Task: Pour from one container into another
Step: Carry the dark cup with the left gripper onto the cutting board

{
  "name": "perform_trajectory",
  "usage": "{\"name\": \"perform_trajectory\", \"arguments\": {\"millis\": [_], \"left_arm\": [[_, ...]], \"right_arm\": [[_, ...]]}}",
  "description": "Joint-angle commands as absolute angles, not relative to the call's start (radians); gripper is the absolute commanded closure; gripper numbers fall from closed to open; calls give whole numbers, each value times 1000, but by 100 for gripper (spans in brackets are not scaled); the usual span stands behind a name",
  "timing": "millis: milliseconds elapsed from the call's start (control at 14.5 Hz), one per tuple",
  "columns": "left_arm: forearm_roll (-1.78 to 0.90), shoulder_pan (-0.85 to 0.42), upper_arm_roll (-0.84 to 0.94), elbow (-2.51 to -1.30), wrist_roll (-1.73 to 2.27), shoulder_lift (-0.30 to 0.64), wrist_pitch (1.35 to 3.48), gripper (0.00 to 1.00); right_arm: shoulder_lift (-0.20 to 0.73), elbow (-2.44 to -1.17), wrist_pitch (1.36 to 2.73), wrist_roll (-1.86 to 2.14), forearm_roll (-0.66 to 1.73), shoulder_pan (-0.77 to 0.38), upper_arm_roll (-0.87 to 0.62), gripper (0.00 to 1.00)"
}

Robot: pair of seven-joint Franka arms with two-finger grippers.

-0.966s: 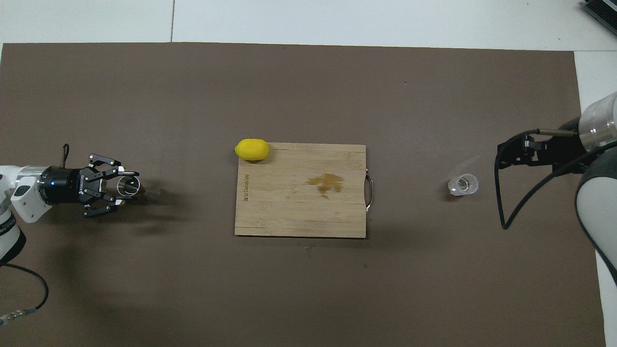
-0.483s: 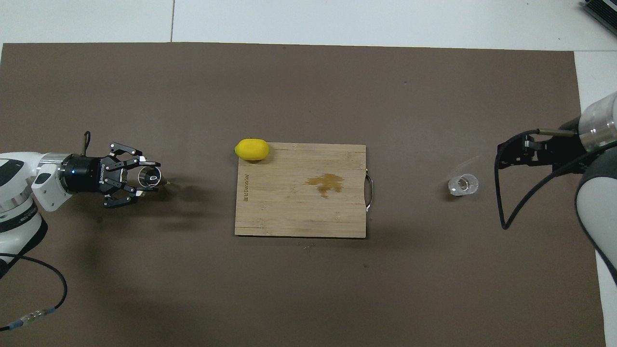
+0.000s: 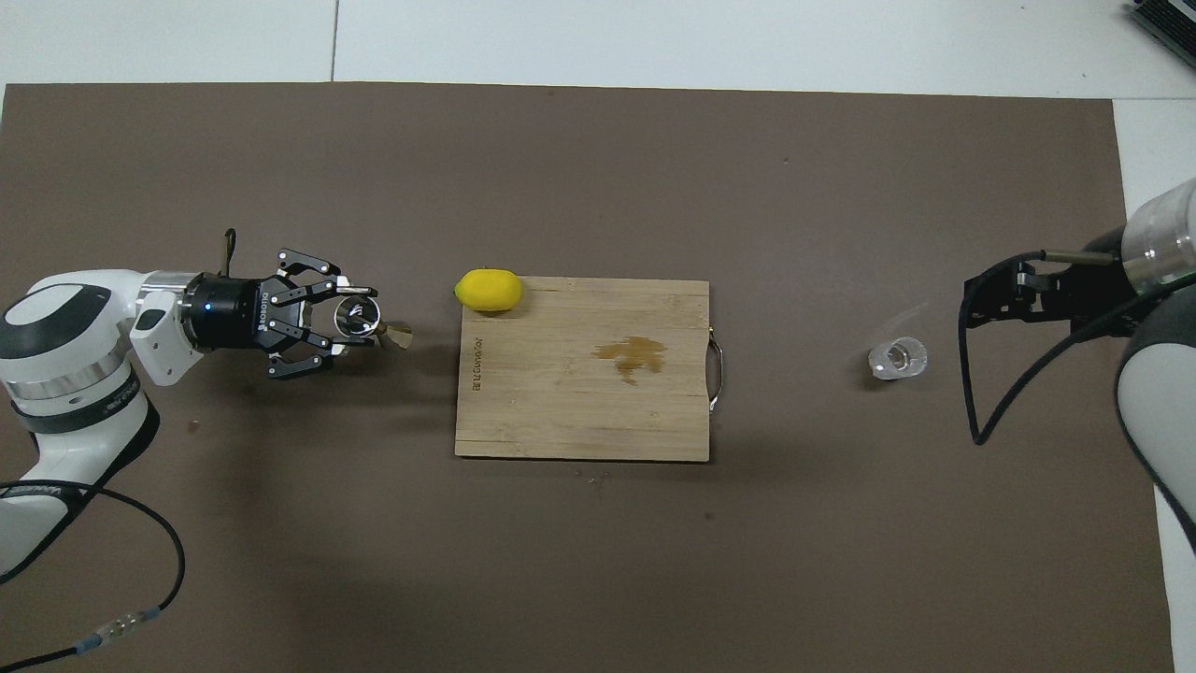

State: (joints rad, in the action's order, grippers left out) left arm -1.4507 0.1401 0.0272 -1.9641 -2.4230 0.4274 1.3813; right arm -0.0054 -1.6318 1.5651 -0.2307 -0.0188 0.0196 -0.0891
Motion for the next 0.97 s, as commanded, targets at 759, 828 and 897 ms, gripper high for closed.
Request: {"name": "perform_trajectory", "arguments": {"millis": [759, 828, 897], "left_arm": [[-1906, -208, 14, -2284, -2430, 207, 1776, 100], [-1940, -227, 14, -2284, -2447, 209, 1798, 100], [-1972, -245, 14, -2284, -2471, 210, 1819, 100]], "right_arm": [[-29, -1655, 1557, -218, -18, 32, -92, 0], [-29, -1655, 1560, -218, -18, 32, -92, 0], [-28, -1654, 1566, -219, -18, 32, -92, 0]]}}
